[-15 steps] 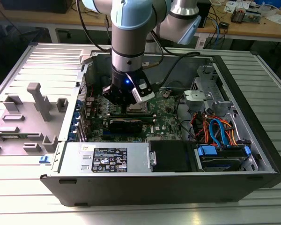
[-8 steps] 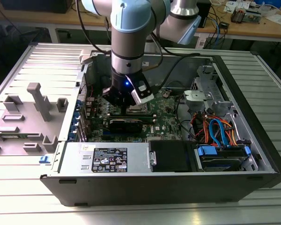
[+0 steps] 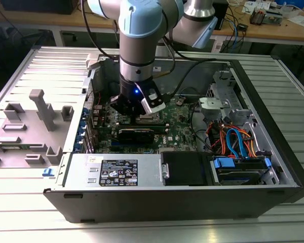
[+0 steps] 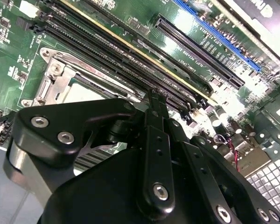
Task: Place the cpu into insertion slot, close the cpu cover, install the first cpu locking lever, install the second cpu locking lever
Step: 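Install the second cpu locking lever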
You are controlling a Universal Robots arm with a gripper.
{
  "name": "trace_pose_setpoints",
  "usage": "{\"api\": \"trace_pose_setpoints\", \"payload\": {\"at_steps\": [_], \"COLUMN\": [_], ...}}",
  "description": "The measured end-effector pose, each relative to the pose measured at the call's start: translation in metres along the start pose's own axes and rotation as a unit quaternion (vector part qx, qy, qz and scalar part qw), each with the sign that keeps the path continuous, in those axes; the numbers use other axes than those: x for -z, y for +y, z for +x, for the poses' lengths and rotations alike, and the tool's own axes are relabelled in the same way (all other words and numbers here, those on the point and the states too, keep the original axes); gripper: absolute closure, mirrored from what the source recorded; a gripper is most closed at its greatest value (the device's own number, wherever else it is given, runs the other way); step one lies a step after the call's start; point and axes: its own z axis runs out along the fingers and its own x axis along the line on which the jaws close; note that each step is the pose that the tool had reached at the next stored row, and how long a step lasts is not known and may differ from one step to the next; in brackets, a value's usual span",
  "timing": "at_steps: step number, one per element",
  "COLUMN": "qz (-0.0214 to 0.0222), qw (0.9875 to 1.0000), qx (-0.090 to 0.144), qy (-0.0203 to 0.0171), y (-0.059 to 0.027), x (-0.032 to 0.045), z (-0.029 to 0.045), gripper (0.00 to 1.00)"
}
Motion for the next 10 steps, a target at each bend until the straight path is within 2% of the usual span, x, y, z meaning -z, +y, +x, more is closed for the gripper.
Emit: {"api": "trace_pose_setpoints", "payload": {"at_steps": [3, 8, 10], "qz": [-0.0015, -0.0034, -0.0062], "qw": [1.0, 1.0, 1.0], "qx": [0.0, 0.001, 0.001], "qy": [-0.0001, -0.0002, -0.0004], "y": [-0.0002, 0.0001, 0.0003], "x": [-0.0038, -0.005, -0.0053], "z": [0.0, -0.0002, -0.0002], "gripper": [0.89, 0.89, 0.89]}}
